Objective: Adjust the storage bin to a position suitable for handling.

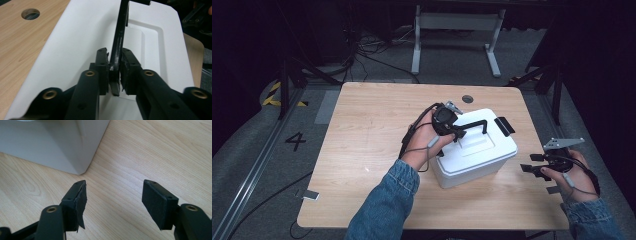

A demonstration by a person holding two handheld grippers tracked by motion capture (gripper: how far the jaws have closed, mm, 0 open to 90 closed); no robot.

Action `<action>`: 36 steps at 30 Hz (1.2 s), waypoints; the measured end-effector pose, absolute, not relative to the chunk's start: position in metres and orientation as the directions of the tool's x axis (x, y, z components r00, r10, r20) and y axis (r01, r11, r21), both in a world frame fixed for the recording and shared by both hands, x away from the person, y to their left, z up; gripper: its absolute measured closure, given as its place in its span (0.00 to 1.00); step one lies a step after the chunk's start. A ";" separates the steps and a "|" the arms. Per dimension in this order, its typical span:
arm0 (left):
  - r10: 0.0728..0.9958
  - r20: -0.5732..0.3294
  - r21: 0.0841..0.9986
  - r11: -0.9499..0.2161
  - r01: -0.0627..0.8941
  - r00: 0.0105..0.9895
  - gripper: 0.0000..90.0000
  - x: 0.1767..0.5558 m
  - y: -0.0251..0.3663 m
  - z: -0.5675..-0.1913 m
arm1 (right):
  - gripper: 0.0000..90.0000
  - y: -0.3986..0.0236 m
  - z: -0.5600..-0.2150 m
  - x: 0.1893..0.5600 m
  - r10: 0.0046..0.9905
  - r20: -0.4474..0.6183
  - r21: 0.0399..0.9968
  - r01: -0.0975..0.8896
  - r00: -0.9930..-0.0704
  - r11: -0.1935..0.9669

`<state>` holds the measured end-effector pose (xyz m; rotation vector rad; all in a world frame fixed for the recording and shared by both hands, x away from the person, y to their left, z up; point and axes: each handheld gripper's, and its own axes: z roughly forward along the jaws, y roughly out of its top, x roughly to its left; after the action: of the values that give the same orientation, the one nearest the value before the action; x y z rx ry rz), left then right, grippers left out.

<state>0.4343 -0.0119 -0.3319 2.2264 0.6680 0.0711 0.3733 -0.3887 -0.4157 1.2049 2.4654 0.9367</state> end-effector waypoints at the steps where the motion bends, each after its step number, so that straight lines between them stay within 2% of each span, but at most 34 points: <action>1: 0.482 -0.166 0.709 -0.548 0.444 0.860 0.89 0.435 -0.012 -0.332 | 0.42 -0.388 -0.416 0.373 0.773 0.061 0.640 0.619 -0.631 0.454; 19: 0.424 -0.172 0.745 -0.535 0.399 0.889 0.93 0.432 -0.015 -0.320 | 0.41 -0.388 -0.419 0.374 0.768 0.062 0.632 0.620 -0.638 0.464; 36: 0.424 -0.136 0.787 -0.503 0.358 0.895 0.94 0.428 -0.016 -0.295 | 0.41 -0.390 -0.419 0.374 0.768 0.062 0.630 0.622 -0.637 0.465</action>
<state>0.4278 -0.0158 -0.2953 2.1466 0.5594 0.0925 0.3739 -0.3901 -0.4189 1.2004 2.4835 0.9246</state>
